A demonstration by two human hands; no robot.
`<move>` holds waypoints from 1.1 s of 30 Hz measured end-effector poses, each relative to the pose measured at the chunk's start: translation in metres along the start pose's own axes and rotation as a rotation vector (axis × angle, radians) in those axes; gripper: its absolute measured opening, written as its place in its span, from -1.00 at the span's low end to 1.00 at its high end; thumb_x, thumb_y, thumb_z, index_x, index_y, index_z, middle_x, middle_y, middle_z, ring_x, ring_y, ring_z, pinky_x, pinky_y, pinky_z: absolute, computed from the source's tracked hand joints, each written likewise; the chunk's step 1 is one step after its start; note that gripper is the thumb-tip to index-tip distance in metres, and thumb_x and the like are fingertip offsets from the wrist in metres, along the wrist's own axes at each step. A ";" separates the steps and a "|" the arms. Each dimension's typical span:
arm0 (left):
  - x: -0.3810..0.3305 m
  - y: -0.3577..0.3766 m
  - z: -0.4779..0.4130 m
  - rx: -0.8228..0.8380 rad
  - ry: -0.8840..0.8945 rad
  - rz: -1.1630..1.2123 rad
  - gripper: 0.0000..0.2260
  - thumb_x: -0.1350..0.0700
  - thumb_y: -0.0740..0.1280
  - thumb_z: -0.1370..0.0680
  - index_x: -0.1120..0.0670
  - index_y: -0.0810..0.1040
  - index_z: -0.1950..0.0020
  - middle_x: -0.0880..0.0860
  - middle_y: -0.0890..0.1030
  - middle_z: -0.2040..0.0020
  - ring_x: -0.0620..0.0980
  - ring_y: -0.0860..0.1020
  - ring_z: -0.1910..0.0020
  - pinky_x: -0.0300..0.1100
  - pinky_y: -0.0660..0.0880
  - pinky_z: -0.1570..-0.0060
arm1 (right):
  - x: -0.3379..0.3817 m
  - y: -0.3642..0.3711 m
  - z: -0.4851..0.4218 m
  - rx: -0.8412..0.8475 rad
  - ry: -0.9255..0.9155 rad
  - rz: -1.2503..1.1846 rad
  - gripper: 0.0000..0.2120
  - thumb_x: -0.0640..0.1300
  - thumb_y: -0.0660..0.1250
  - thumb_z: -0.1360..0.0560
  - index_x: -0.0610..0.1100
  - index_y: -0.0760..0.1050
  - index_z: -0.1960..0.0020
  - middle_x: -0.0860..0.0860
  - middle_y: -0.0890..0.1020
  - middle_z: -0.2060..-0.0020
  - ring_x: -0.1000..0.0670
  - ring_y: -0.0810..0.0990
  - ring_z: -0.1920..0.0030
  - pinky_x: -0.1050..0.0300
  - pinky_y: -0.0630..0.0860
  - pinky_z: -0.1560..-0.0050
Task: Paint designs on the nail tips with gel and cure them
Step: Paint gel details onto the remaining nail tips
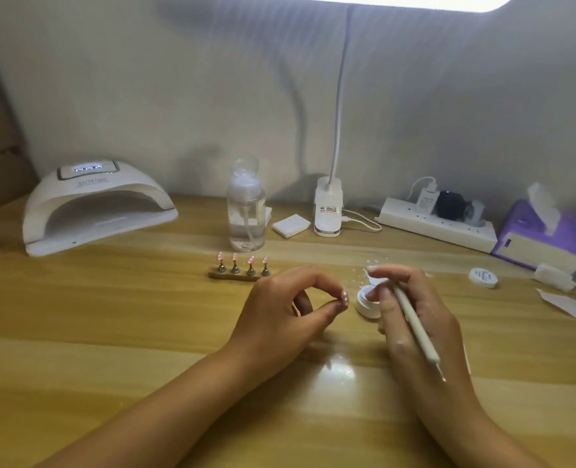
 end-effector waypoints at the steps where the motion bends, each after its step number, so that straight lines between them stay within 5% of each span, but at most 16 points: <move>1: 0.000 -0.002 0.000 -0.017 -0.004 0.012 -0.90 0.15 0.52 -0.46 -0.03 0.66 0.11 -0.34 0.59 0.28 -0.22 0.51 0.50 -0.39 0.40 0.48 | 0.001 0.001 0.000 0.010 -0.003 0.020 -0.78 -0.17 0.22 -0.51 0.10 0.55 -0.02 0.16 0.64 0.19 0.13 0.62 0.18 0.42 0.42 0.23; 6: 0.003 -0.002 0.002 -0.018 -0.031 0.113 -0.85 0.16 0.51 -0.46 -0.09 0.66 0.08 -0.15 0.69 0.12 -0.13 0.64 0.41 -0.21 0.57 0.42 | 0.004 0.008 0.002 0.070 -0.035 0.125 -0.77 -0.25 0.39 -0.50 0.10 0.57 0.09 0.13 0.62 0.29 0.06 0.60 0.29 0.15 0.51 0.30; 10: 0.002 -0.002 0.005 -0.030 -0.015 0.173 -0.83 0.19 0.50 -0.47 -0.08 0.70 0.04 -0.13 0.70 0.15 -0.09 0.64 0.42 -0.29 0.54 0.38 | 0.004 0.009 0.000 0.095 -0.034 0.107 -0.75 -0.29 0.48 -0.44 0.06 0.59 0.09 0.14 0.61 0.30 0.03 0.56 0.37 0.25 0.46 0.34; 14: 0.003 -0.002 0.006 -0.004 -0.063 0.128 -0.86 0.15 0.50 -0.47 -0.08 0.70 0.05 -0.17 0.69 0.16 -0.13 0.62 0.39 -0.23 0.54 0.36 | 0.001 0.005 0.000 0.066 0.025 0.048 -0.86 -0.15 0.40 -0.48 0.10 0.58 0.13 0.10 0.62 0.33 0.10 0.58 0.37 0.39 0.40 0.38; 20: 0.015 0.001 0.003 0.153 -0.157 -0.068 -0.91 0.05 0.42 -0.53 -0.16 0.60 0.04 -0.27 0.64 0.08 -0.13 0.53 0.37 -0.11 0.52 0.28 | -0.005 0.003 -0.002 0.014 0.266 -0.253 -0.92 0.13 0.21 -0.55 0.35 0.40 0.04 0.10 0.62 0.21 0.11 0.53 0.45 0.24 0.43 0.52; 23: 0.015 0.003 0.004 0.207 -0.156 -0.114 -0.90 0.03 0.42 -0.53 -0.18 0.64 0.02 -0.27 0.64 0.11 -0.22 0.47 0.40 -0.19 0.40 0.32 | -0.002 0.006 0.002 0.035 0.400 -0.366 -0.85 0.10 0.42 -0.53 0.14 0.47 0.14 0.00 0.65 0.30 0.07 0.54 0.47 0.24 0.42 0.55; 27: 0.019 0.007 0.003 0.227 -0.173 -0.123 -0.89 0.05 0.46 -0.50 -0.20 0.67 0.10 -0.30 0.64 0.19 -0.36 0.48 0.39 -0.32 0.32 0.30 | -0.011 0.007 0.003 0.010 0.522 -0.432 -0.79 -0.17 0.40 -0.54 -0.13 0.39 0.16 -0.12 0.64 0.44 0.04 0.52 0.54 0.27 0.42 0.55; 33: 0.020 0.007 0.003 0.210 -0.178 -0.089 -0.92 0.03 0.49 -0.47 -0.16 0.70 0.10 -0.25 0.67 0.16 -0.25 0.47 0.42 -0.26 0.33 0.31 | -0.009 0.011 0.003 0.042 0.512 -0.372 -0.71 -0.31 0.36 -0.47 -0.18 0.33 0.35 -0.22 0.57 0.54 0.03 0.45 0.58 0.33 0.39 0.52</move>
Point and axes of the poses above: each hand's wrist, its own z-axis away from the middle knuckle, its own y-axis out of the palm, x = y × z, the point moved 4 cm from there along -z, towards the middle knuckle
